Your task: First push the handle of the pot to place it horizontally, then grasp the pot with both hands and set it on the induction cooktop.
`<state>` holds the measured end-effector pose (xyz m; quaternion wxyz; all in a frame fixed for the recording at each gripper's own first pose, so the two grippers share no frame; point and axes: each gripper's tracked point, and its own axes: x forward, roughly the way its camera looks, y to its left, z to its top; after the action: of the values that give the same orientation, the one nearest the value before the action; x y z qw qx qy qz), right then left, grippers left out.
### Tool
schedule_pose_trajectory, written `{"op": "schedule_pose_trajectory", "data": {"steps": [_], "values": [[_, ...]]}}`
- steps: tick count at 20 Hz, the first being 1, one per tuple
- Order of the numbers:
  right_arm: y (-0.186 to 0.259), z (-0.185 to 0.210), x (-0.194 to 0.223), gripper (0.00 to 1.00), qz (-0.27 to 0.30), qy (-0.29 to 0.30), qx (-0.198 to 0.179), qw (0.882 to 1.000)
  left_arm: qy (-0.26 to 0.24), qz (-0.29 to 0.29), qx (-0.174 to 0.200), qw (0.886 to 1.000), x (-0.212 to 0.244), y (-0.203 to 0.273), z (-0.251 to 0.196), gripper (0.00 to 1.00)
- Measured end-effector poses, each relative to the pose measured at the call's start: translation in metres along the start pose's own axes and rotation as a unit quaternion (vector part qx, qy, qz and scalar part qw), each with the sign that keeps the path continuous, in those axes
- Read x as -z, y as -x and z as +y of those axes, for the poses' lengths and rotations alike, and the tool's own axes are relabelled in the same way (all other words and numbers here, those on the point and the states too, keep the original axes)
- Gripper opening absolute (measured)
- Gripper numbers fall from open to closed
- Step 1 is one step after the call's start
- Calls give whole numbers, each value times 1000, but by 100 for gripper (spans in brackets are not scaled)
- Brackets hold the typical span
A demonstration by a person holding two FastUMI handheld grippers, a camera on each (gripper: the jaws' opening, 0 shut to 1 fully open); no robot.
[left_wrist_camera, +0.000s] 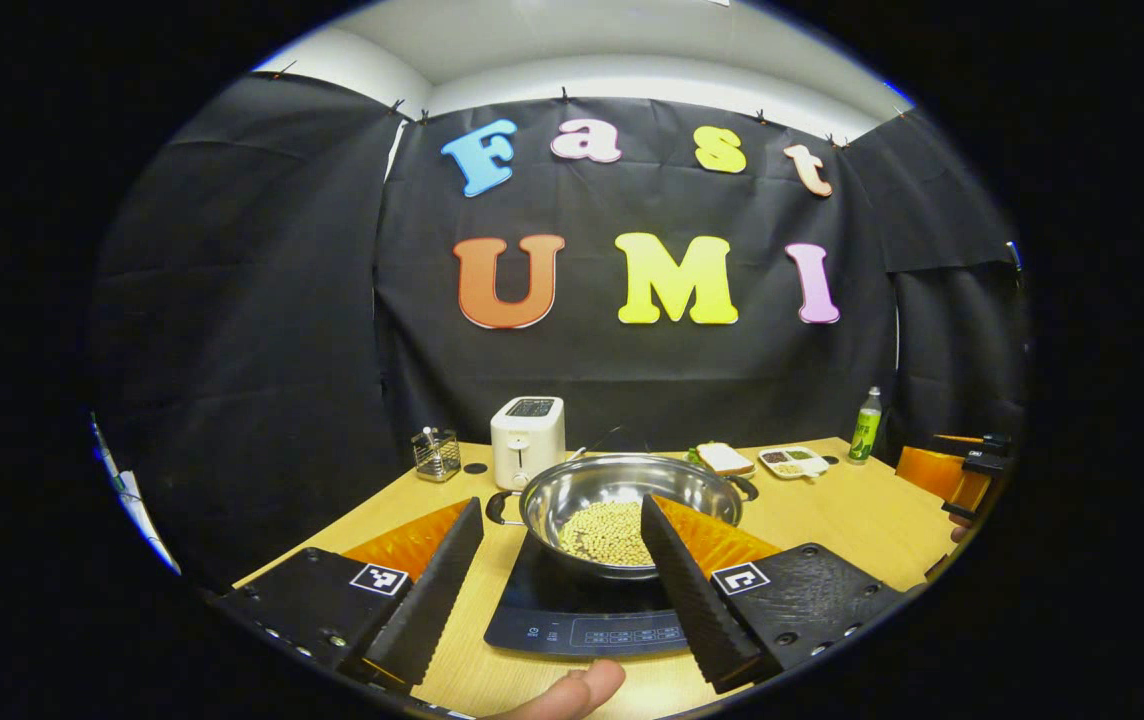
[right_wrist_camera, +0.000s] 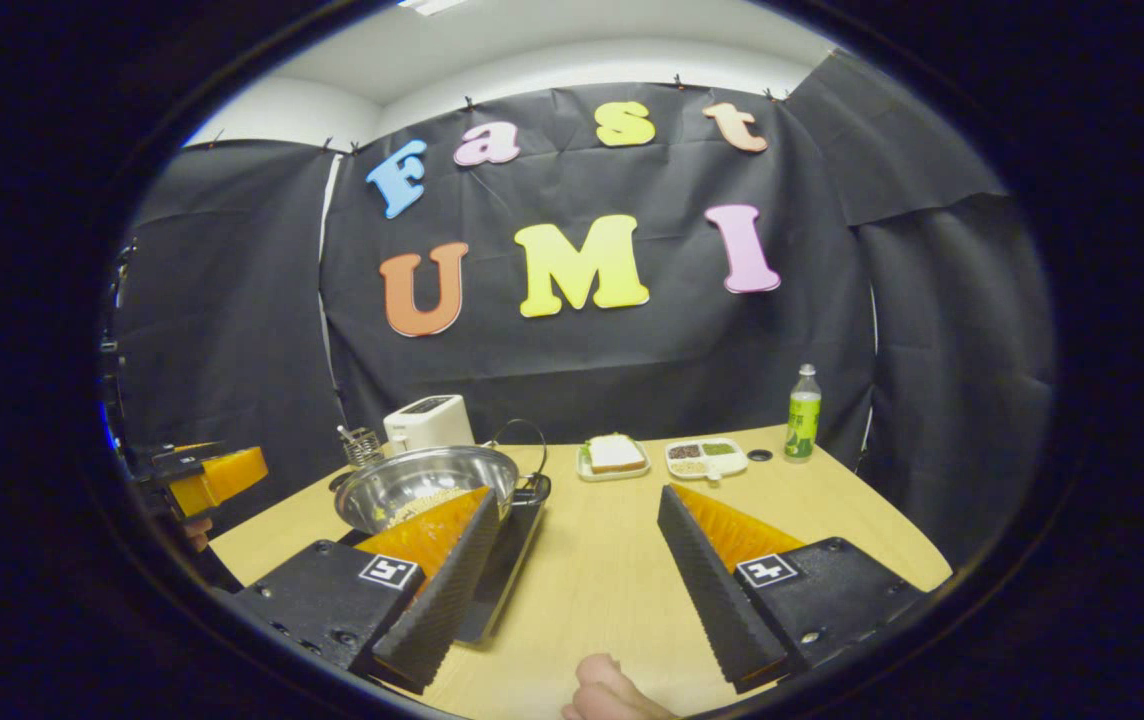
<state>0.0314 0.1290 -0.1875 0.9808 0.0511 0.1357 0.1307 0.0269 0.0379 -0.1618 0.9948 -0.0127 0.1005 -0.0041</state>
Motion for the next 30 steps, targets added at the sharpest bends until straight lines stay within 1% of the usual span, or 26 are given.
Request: {"op": "schedule_pose_trajectory", "data": {"steps": [3,4,5,6,7,8,9,11,14,17,19,20,21,22,23,24,25,26,27,28,30], "values": [[35,-20,-21,97,-20,-6,18,1000,25,-20,15,999,-20,24,-16,94],[48,-26,-29,100,-29,-8,25,999,24,-26,13,999,-26,32,-17,94],[60,-32,-38,96,-38,-8,28,999,21,-31,10,999,-33,39,-18,95],[72,-35,-46,100,-44,-7,30,999,17,-34,8,999,-40,46,-21,95],[85,-40,-53,97,-51,-6,34,998,13,-37,4,999,-46,53,-24,95],[97,-45,-63,97,-59,-6,39,997,9,-40,3,999,-52,60,-27,95],[108,-53,-70,100,-65,-7,49,997,6,-44,1,999,-59,66,-30,95],[129,-67,-83,96,-76,-11,68,995,3,-57,-3,998,-73,78,-37,96],[158,-84,-107,96,-111,-19,84,990,-5,-80,6,997,-92,99,-52,95],[184,-104,-116,96,-141,-24,98,985,-23,-90,16,996,-101,114,-65,95],[193,-112,-114,96,-140,-7,105,985,-32,-94,19,995,-101,121,-71,95],[195,-115,-116,100,-145,1,111,983,-38,-94,23,995,-98,122,-74,94],[197,-118,-120,96,-152,9,118,981,-42,-95,26,994,-98,124,-76,94],[197,-119,-121,96,-153,14,124,980,-44,-102,29,993,-100,125,-75,94],[198,-117,-118,100,-151,17,125,980,-41,-109,30,993,-103,127,-73,95],[197,-112,-118,100,-152,14,120,981,-36,-111,30,993,-102,128,-70,89],[197,-107,-120,96,-155,12,110,982,-26,-111,29,993,-100,128,-66,96],[196,-102,-121,96,-156,12,102,982,-21,-111,32,993,-99,129,-65,96],[196,-103,-119,97,-154,13,100,983,-18,-109,36,993,-97,129,-63,89],[195,-103,-120,96,-155,15,102,983,-20,-108,39,993,-96,130,-62,96],[191,-102,-121,96,-156,28,104,982,-32,-112,33,993,-95,129,-55,96]]}}
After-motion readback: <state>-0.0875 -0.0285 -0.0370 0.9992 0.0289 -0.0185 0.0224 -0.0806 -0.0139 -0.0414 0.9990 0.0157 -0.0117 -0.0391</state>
